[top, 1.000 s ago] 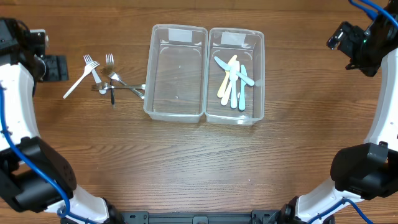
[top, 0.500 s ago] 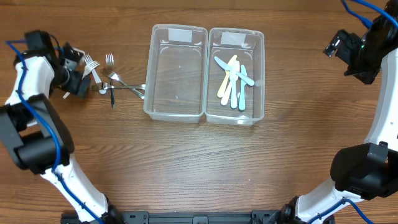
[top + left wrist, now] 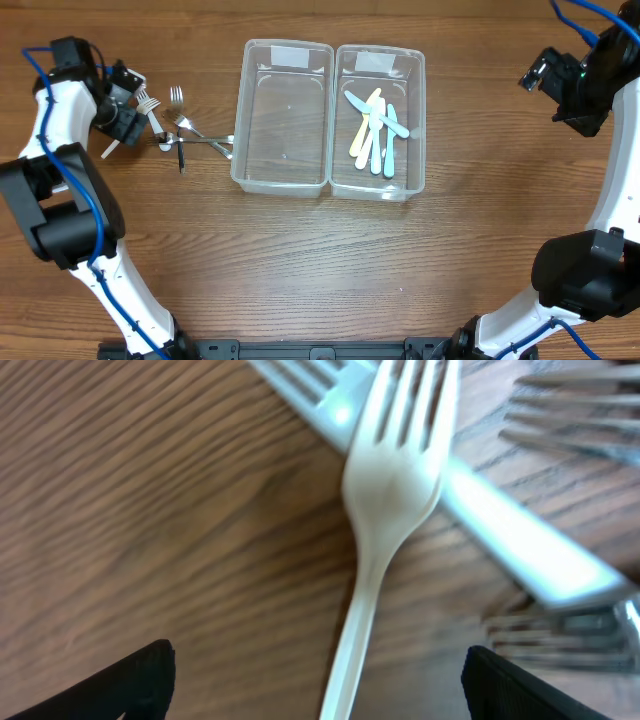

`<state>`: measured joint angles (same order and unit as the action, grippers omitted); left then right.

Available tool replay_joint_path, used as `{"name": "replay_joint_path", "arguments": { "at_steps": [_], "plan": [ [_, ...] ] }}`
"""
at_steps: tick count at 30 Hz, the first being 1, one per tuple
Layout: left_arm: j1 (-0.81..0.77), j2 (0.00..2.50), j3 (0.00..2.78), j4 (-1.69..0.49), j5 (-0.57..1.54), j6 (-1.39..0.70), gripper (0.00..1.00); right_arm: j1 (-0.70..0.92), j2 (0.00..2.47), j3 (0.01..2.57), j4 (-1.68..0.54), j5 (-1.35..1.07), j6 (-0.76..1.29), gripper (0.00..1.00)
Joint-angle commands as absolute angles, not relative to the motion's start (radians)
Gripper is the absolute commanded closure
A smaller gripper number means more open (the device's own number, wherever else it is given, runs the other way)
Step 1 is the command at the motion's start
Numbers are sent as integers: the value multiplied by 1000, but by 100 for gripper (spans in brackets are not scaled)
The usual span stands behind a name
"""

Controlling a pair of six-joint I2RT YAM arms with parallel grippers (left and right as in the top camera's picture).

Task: Pack container
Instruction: 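Lower left gripper and grasp the white plastic fork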

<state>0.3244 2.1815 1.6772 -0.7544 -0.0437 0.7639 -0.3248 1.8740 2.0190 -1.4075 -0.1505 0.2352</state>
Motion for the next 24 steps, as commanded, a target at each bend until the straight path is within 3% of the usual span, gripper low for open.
{"name": "replay_joint_path", "arguments": {
  "at_steps": [1, 12, 15, 16, 20, 24],
  "plan": [
    [303, 2232, 1695, -727, -60, 832, 12, -319, 1865, 2021, -1417, -160, 244, 0],
    [293, 2296, 1694, -699, -59, 849, 26, -319, 1865, 2021, -1459, -160, 245, 0],
    [293, 2301, 1694, -700, -55, 816, 45, -319, 1865, 2021, -1466, -159, 244, 0],
    [293, 2301, 1694, -699, -44, 786, 47, -319, 1865, 2021, -1468, -160, 244, 0],
    [295, 2302, 1694, -703, 27, 707, 40, -319, 1865, 2021, -1473, -160, 244, 0],
    [297, 2302, 1694, -702, 82, 672, 42, -319, 1865, 2021, -1478, -159, 244, 0]
  ]
}}
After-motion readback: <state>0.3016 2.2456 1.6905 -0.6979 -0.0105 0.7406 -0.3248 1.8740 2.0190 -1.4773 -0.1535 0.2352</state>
